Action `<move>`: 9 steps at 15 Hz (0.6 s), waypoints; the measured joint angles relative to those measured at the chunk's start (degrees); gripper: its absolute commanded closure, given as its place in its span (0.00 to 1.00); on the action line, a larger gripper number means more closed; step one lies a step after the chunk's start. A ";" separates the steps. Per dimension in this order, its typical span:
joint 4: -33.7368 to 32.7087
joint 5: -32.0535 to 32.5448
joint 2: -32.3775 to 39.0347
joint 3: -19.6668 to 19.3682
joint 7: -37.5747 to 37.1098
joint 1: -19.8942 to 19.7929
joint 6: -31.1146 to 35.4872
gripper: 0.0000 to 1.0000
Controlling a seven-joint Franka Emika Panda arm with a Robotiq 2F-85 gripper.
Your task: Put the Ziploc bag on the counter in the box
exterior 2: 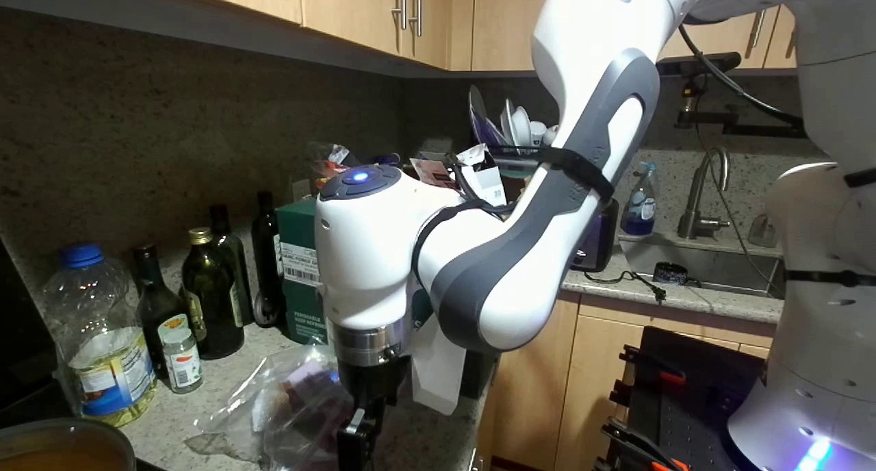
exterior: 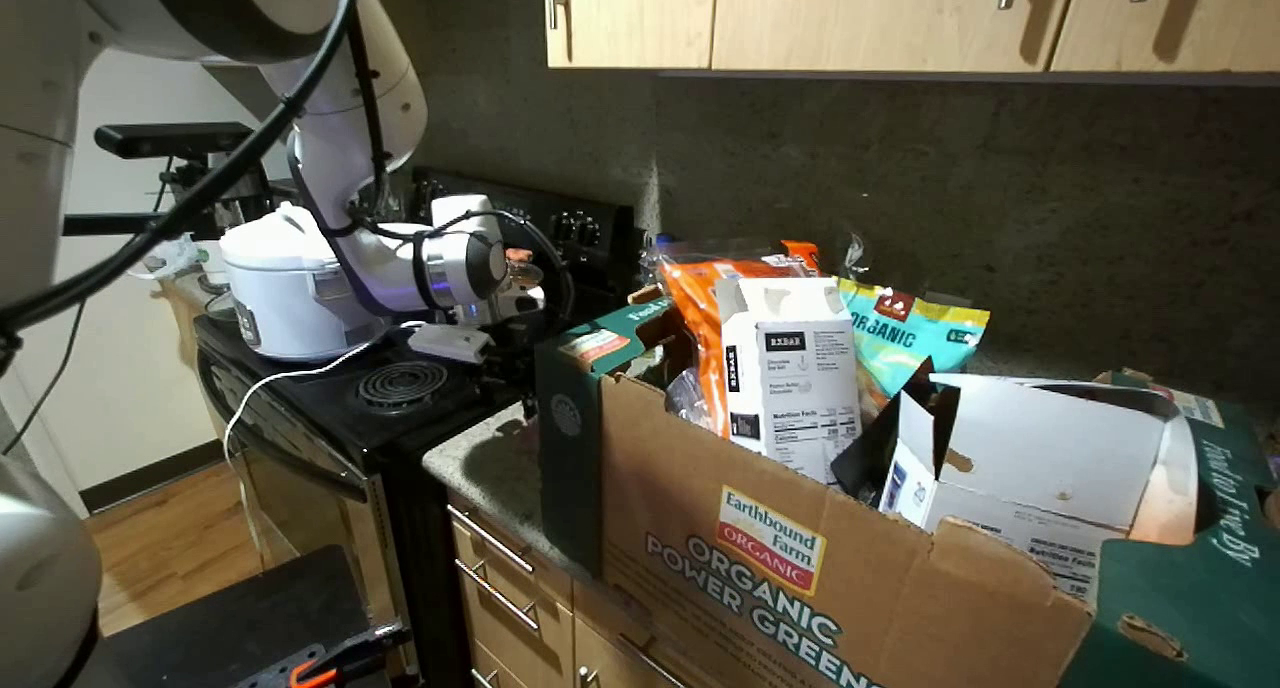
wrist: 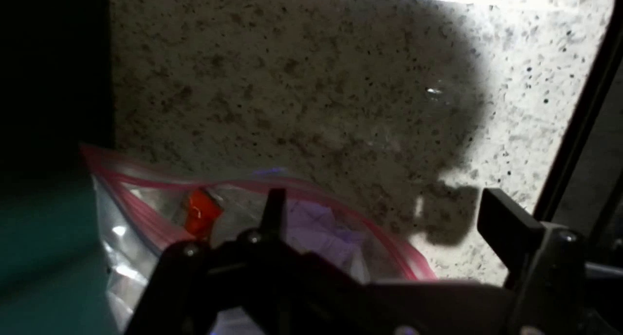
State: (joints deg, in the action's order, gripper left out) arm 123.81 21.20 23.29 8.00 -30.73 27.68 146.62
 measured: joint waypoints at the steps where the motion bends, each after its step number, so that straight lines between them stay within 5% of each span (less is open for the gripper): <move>1: 0.20 -0.86 -0.24 0.88 4.04 -0.84 0.00 0.00; 9: 0.98 -6.52 -1.39 6.42 30.12 -6.30 0.00 0.00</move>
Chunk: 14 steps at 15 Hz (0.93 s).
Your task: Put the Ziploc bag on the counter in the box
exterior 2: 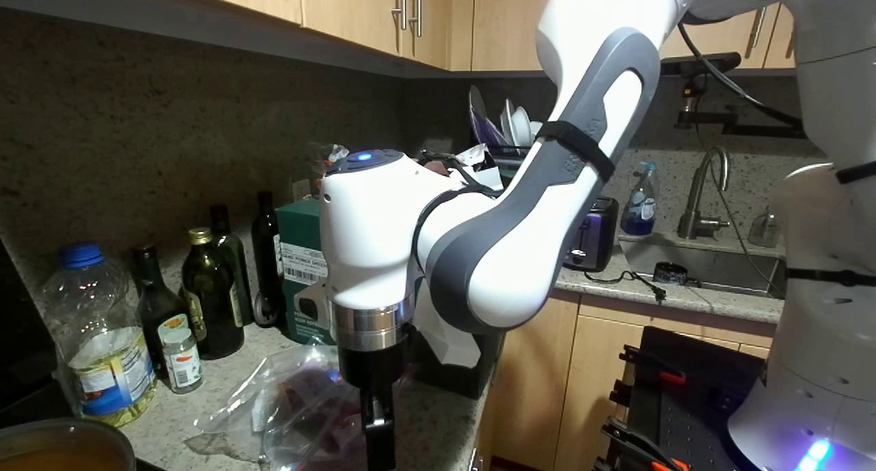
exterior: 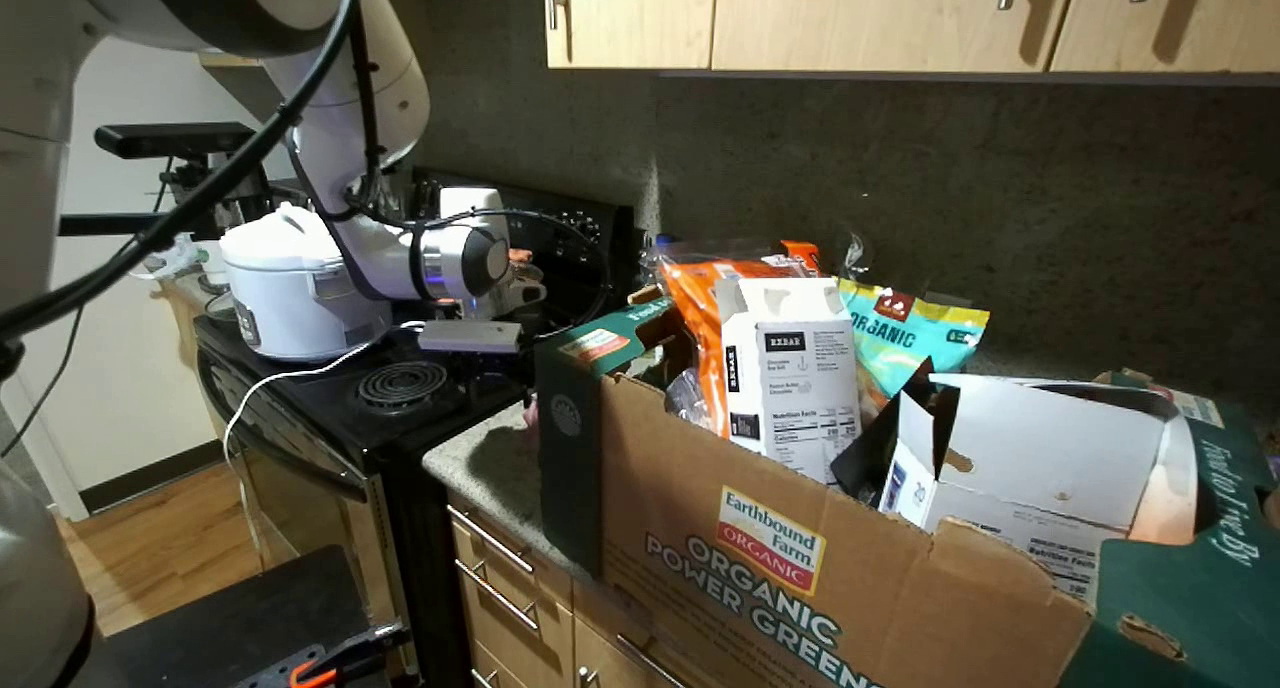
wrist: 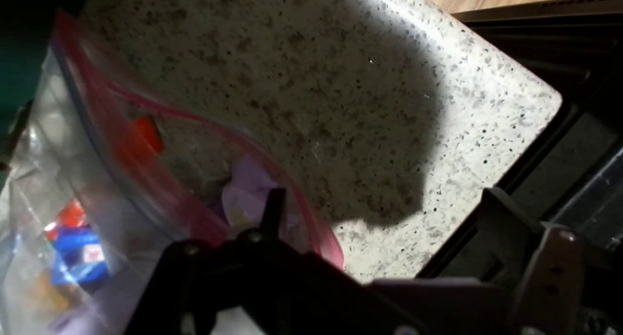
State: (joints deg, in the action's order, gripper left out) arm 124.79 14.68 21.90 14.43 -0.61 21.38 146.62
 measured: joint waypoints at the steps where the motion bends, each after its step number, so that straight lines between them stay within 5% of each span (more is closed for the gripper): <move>1: 0.33 -0.43 -0.27 0.41 1.76 -0.38 0.01 0.00; 14: 2.08 -2.50 -1.93 2.82 10.99 -1.88 0.23 0.00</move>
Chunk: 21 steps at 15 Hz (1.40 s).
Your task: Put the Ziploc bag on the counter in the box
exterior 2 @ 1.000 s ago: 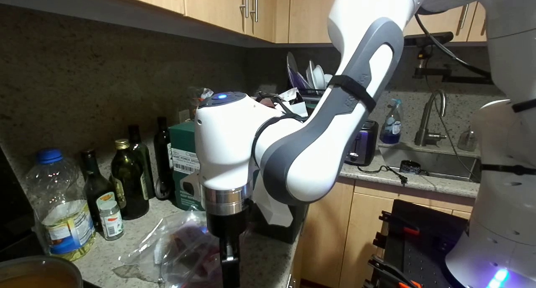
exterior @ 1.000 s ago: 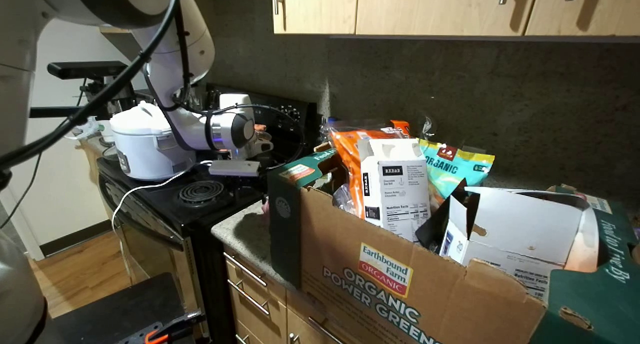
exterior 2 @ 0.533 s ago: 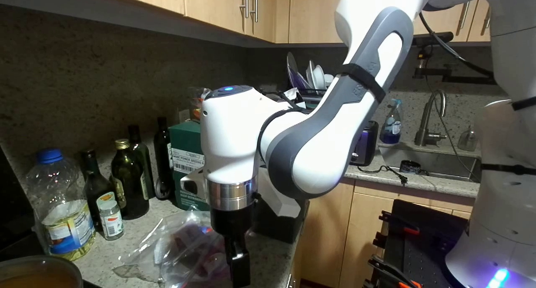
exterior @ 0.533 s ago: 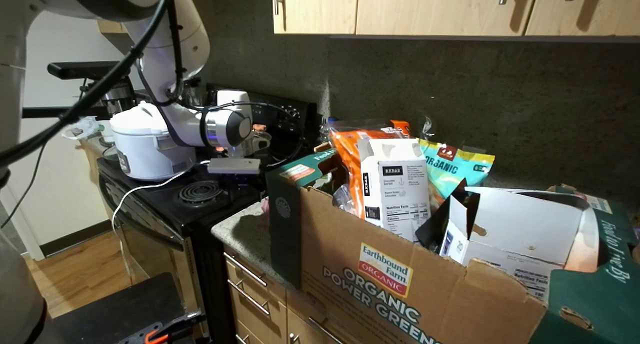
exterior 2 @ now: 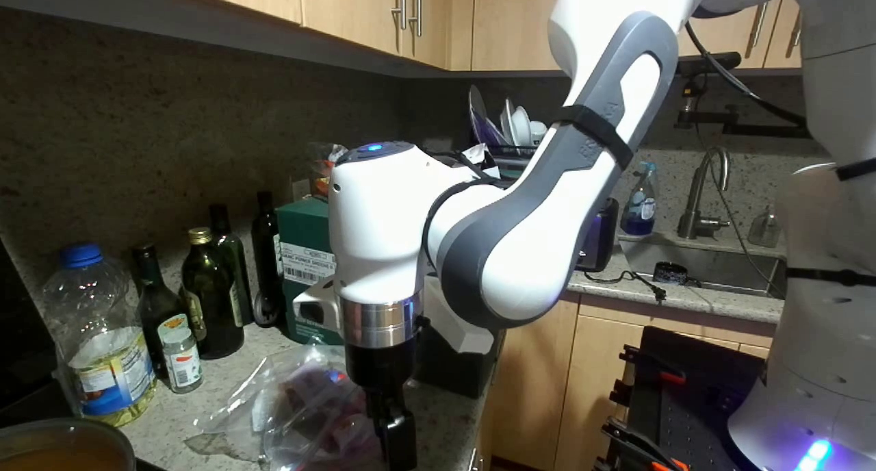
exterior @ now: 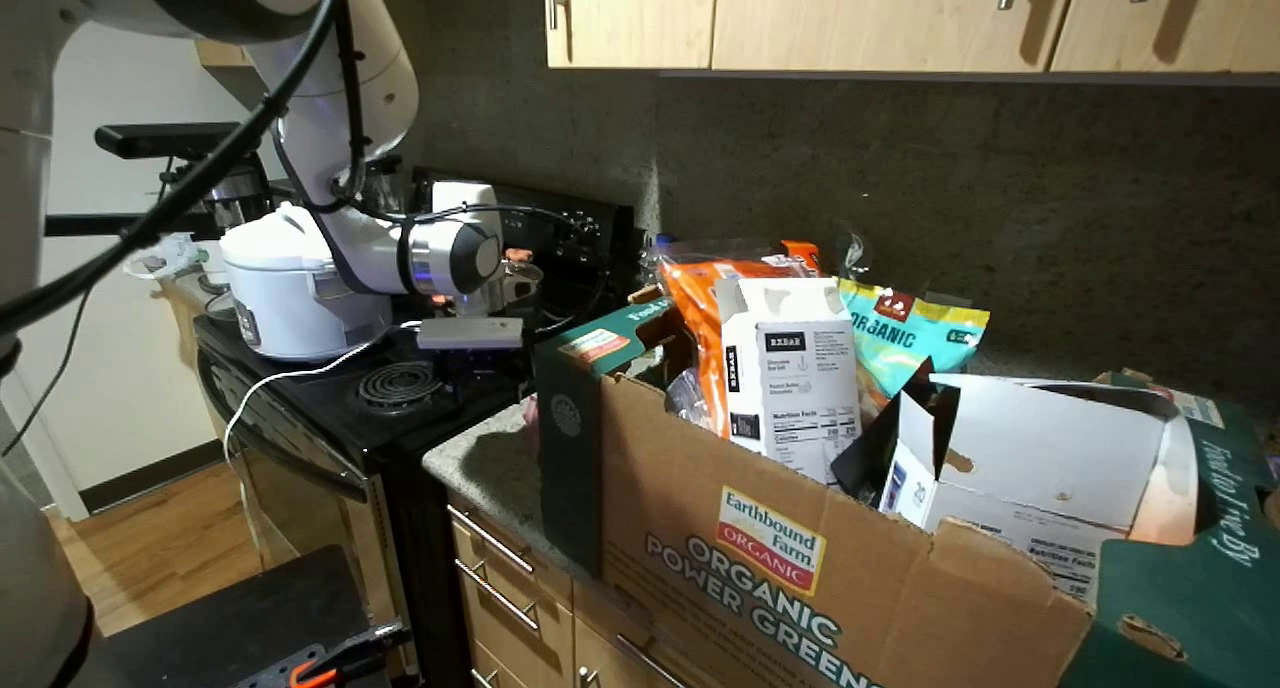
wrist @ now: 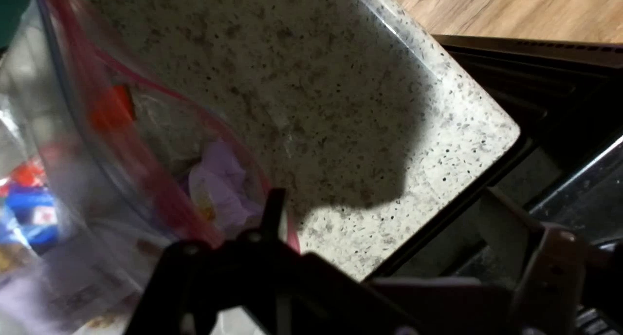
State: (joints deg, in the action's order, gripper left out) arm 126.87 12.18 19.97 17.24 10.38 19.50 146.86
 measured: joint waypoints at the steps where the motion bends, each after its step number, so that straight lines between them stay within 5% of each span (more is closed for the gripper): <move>1: -0.02 -0.03 0.06 0.29 2.06 -0.27 0.01 0.00; 6: -0.41 1.40 0.05 0.21 10.14 -1.27 -0.17 0.00; 13: -1.14 14.15 0.08 -3.83 9.27 -0.93 -0.28 0.00; 21: -1.23 17.90 0.68 -5.35 9.19 -0.92 -1.39 0.00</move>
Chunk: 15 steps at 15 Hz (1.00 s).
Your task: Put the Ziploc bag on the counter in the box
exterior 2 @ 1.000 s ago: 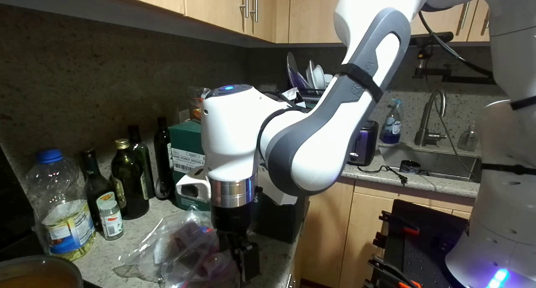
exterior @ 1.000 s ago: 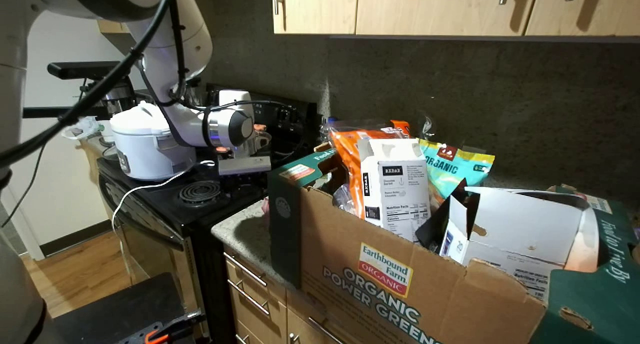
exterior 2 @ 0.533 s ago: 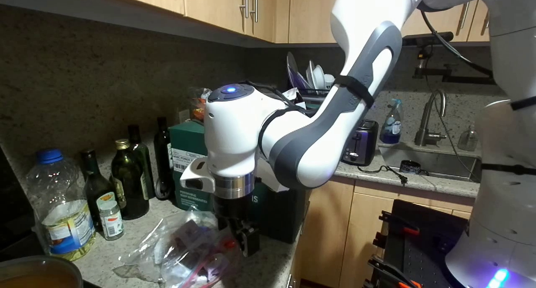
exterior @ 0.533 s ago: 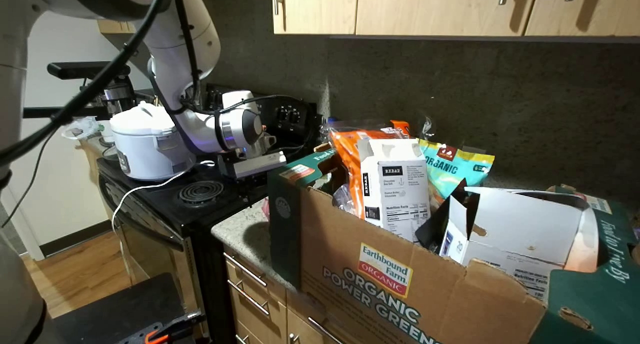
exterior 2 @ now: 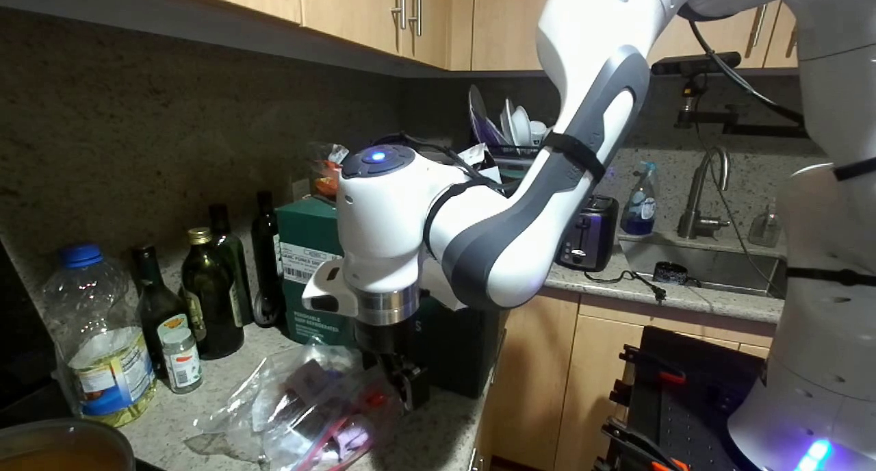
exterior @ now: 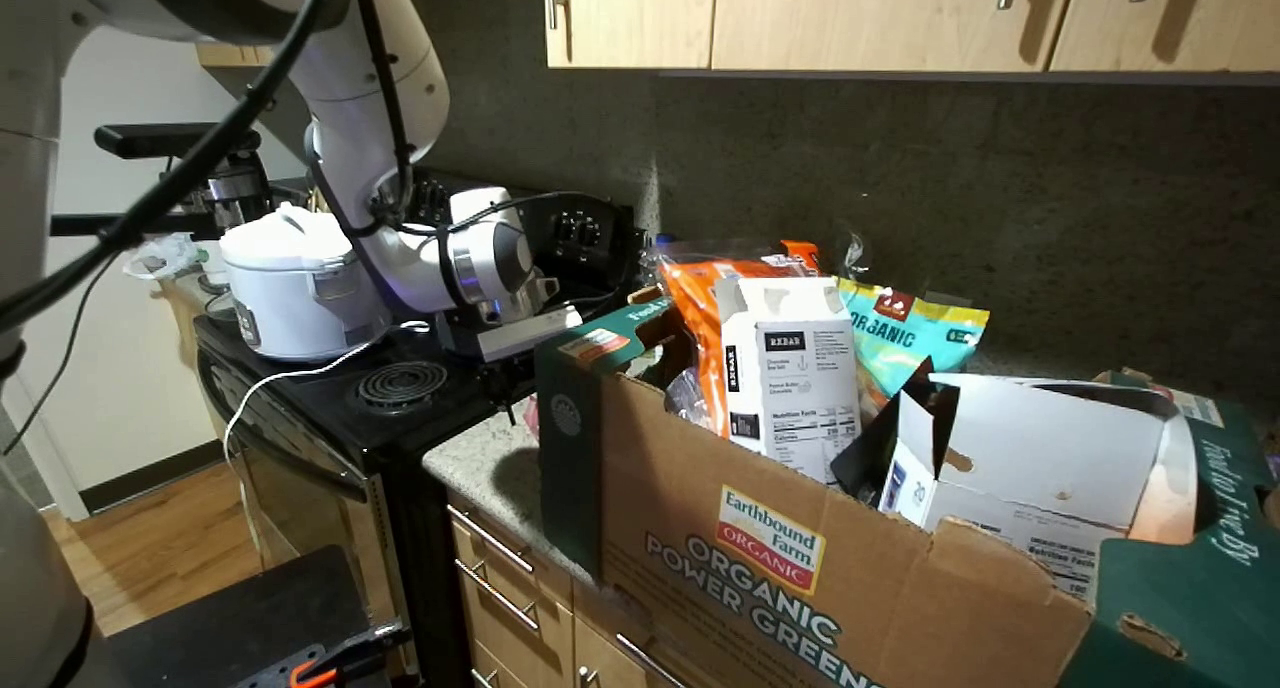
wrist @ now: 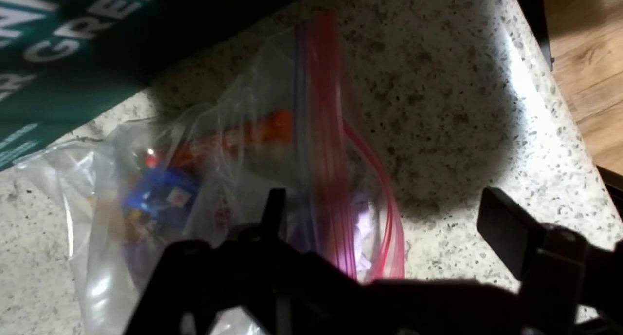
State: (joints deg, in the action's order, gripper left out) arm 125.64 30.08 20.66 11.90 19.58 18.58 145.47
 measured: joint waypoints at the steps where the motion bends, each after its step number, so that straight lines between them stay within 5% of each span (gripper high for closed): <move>1: -0.02 1.32 0.21 -0.29 -0.25 0.04 0.00 0.00; 8: -3.12 10.75 5.74 -1.17 -4.44 1.39 0.35 0.00; 10: -4.59 12.57 7.75 -1.17 -5.52 1.69 0.41 0.26; 15: -7.49 16.49 10.32 -1.52 -9.10 1.93 0.44 0.65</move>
State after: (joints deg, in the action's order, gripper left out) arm 118.16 46.57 30.97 10.37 10.48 20.50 145.92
